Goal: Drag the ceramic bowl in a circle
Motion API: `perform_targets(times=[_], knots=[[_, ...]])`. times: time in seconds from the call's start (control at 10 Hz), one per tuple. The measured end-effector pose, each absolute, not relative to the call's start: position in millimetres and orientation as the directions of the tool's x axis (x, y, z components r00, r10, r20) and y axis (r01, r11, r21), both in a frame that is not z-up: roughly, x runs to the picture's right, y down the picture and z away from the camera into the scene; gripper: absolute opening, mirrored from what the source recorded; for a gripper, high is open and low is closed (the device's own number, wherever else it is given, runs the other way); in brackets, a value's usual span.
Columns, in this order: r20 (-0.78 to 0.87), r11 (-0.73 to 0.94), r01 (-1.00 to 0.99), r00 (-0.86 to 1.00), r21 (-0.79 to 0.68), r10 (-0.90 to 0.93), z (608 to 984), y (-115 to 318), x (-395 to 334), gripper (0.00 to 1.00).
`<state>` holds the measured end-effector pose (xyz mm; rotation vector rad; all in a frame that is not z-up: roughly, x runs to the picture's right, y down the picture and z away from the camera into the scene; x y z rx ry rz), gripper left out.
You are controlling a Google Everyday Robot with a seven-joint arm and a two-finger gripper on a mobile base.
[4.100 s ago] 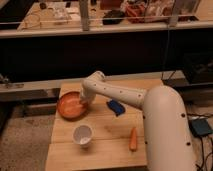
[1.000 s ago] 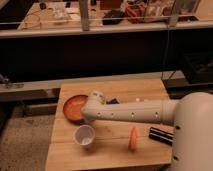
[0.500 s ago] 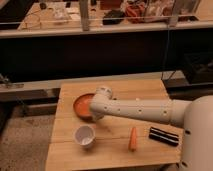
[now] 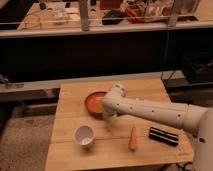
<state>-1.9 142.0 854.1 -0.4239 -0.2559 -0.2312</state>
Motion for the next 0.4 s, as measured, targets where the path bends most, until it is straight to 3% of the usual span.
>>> perform_targets(times=[0.4], knots=[[0.491, 0.777, 0.555, 0.787, -0.298, -0.374, 886.1, 109.1, -30.5, 0.0]])
